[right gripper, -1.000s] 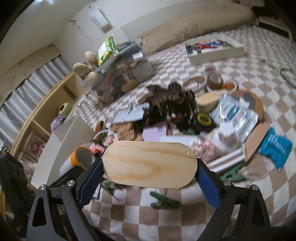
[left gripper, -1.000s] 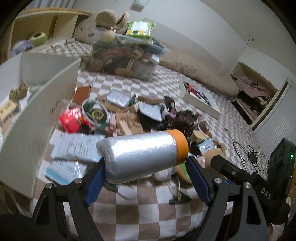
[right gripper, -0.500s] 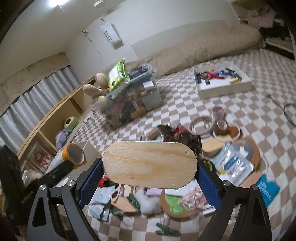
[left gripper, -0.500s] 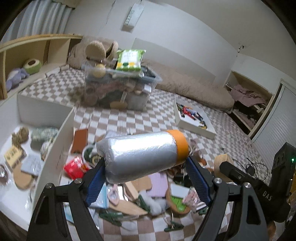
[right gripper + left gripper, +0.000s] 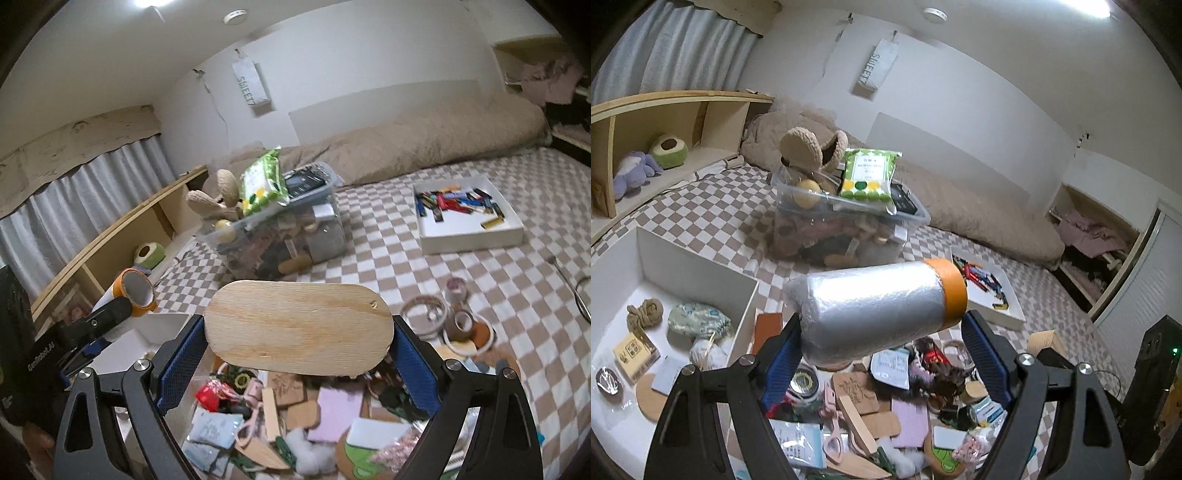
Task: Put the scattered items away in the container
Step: 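Carry the board with the right tool while the left tool carries the roll to the box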
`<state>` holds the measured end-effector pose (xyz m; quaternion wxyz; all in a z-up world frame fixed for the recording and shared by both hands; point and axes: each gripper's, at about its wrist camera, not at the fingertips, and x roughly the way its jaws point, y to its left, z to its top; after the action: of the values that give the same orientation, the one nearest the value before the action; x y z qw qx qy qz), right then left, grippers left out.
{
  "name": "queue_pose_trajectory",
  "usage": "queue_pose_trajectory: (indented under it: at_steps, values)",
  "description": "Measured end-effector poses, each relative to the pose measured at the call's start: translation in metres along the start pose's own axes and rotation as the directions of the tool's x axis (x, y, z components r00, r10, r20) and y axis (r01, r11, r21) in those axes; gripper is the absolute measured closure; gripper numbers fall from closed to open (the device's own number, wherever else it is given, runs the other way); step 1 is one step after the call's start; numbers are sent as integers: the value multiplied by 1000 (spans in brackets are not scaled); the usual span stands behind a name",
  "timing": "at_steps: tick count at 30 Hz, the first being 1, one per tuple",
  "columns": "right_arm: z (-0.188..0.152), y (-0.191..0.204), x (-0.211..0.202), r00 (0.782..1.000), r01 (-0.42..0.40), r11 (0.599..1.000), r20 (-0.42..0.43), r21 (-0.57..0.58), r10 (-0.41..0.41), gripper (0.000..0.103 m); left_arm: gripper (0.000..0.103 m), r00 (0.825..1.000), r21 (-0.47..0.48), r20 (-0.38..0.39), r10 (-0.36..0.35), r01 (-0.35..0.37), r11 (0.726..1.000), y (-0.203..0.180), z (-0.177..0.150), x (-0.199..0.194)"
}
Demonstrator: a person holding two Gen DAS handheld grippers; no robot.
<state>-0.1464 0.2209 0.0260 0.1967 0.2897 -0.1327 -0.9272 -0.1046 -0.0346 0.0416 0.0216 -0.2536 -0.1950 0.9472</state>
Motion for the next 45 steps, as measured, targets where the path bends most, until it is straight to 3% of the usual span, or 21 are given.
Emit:
queue_pose_trajectory:
  at_steps: [9, 19, 25, 32, 41, 45]
  values:
    - [14, 39, 17, 999, -41, 997, 2, -70, 41, 8, 19, 997, -11, 64, 41, -40, 999, 22, 15, -10]
    - [12, 85, 49, 994, -101, 986, -51, -135, 95, 8, 19, 988, -81, 100, 120, -112, 990, 76, 13, -23]
    - [5, 107, 69, 984, -158, 978, -102, -135, 145, 8, 19, 971, -102, 112, 210, -199, 975, 111, 5, -35]
    - [-8, 139, 94, 970, -209, 968, -159, -143, 186, 8, 19, 930, -158, 129, 343, -322, 933, 148, -8, -51]
    - [-28, 184, 123, 939, -286, 940, -249, -185, 237, 8, 19, 915, -221, 136, 380, -346, 912, 178, -13, -65]
    - [-39, 204, 135, 922, -319, 925, -295, -208, 251, 8, 19, 897, -234, 144, 419, -380, 895, 189, -13, -72]
